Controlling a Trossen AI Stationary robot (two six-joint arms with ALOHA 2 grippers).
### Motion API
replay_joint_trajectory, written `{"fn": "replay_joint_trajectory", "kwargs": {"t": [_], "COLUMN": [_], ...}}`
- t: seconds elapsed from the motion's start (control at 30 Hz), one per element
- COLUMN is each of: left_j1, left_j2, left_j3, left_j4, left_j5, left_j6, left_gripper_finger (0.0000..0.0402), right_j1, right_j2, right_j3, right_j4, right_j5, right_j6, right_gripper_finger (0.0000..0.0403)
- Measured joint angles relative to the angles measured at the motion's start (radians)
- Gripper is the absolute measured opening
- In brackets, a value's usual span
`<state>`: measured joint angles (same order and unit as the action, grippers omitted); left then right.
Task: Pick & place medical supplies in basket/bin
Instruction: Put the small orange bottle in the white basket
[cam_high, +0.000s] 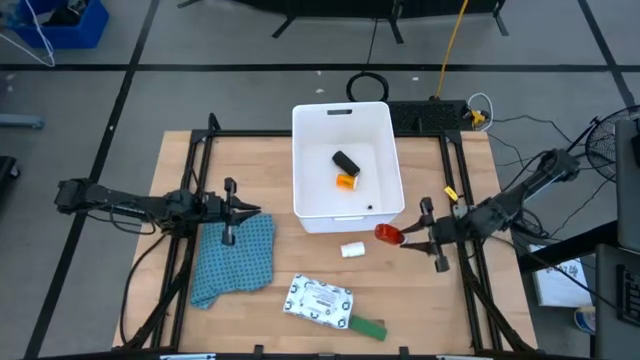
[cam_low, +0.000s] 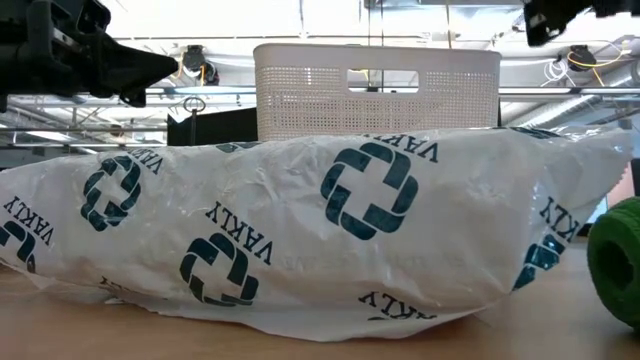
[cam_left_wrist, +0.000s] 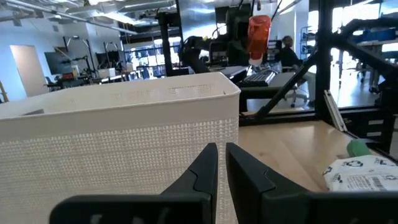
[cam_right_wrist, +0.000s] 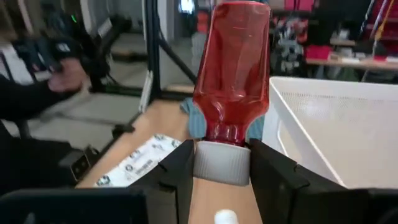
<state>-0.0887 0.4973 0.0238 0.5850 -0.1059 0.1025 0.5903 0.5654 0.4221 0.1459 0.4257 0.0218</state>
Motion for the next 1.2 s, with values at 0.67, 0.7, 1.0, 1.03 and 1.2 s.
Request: {"fn": "replay_joint_trajectory", "kwargs": {"t": [0.67, 0.7, 1.0, 1.03, 1.2], "left_j1": [0.000, 0.000, 0.000, 0.000, 0.000], "left_j2": [0.000, 0.000, 0.000, 0.000, 0.000], "left_j3": [0.000, 0.000, 0.000, 0.000, 0.000], "left_j4": [0.002, 0.002, -0.001, -0.005, -0.019], "left_j5": [-0.001, -0.001, -0.027, -0.026, -0.027], "left_j6": [0.023, 0.023, 0.018, 0.013, -0.001], "left_gripper_finger": [0.0037, 0.0037, 0.0037, 0.0037, 0.0037], "right_j1": [-0.080, -0.102, -0.445, -0.498, -0.775], "right_j2": [0.133, 0.175, 0.552, 0.596, 0.822], "right_j3": [0.302, 0.376, 1.015, 1.077, 1.344], "right_j4": [0.039, -0.013, -0.549, -0.598, -0.799], "right_j5": [0.078, 0.105, 0.168, 0.148, -0.149], "right_j6": [-0.129, -0.134, -0.136, -0.140, -0.130], "right_gripper_finger": [0.0118, 0.0117, 0.0117, 0.0117, 0.0118]}}
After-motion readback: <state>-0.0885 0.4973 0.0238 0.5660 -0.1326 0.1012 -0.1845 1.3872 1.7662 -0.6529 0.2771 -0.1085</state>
